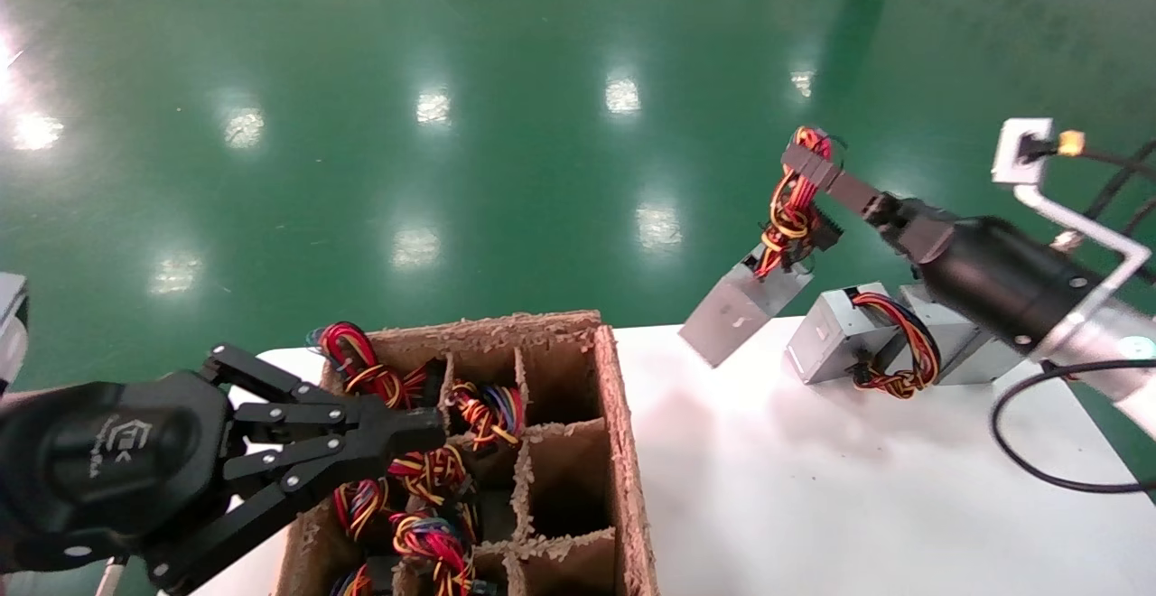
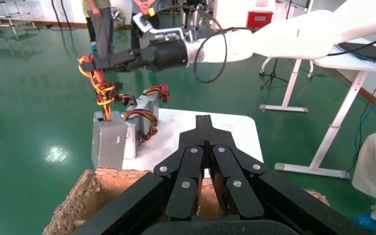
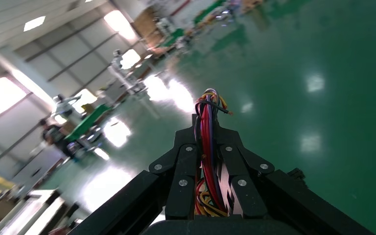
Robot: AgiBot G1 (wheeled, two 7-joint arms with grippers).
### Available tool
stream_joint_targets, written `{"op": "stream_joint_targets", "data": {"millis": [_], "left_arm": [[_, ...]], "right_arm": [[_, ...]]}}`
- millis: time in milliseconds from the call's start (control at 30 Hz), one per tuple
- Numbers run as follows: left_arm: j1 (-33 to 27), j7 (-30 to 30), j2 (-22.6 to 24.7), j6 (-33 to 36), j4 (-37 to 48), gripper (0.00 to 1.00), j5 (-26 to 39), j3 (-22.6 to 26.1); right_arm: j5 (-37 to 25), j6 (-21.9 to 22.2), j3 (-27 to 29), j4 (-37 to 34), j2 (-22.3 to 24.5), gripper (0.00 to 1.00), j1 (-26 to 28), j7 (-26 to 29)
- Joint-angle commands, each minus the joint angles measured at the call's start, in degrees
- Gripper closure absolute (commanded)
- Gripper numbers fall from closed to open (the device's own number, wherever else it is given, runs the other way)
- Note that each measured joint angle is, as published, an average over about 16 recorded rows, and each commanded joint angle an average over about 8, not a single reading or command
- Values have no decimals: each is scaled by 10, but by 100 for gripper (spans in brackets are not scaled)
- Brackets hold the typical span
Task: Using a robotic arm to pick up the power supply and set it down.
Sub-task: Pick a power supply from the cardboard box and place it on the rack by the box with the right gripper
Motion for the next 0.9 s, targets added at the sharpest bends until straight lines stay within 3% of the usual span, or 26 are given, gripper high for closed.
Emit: {"op": "stream_joint_targets", "data": {"millis": [33,500,900], "left_arm": [[0,0,0,0,0,100,0,0],[0,0,0,0,0,100,0,0],[0,0,0,0,0,100,0,0]], "right_arm": [[-3,19,-1,-10,-9,100,0,2],[-29,154,-15,26,-28,100,-22,32],[-64,287,-41,130,-8,100,-68,90]]}}
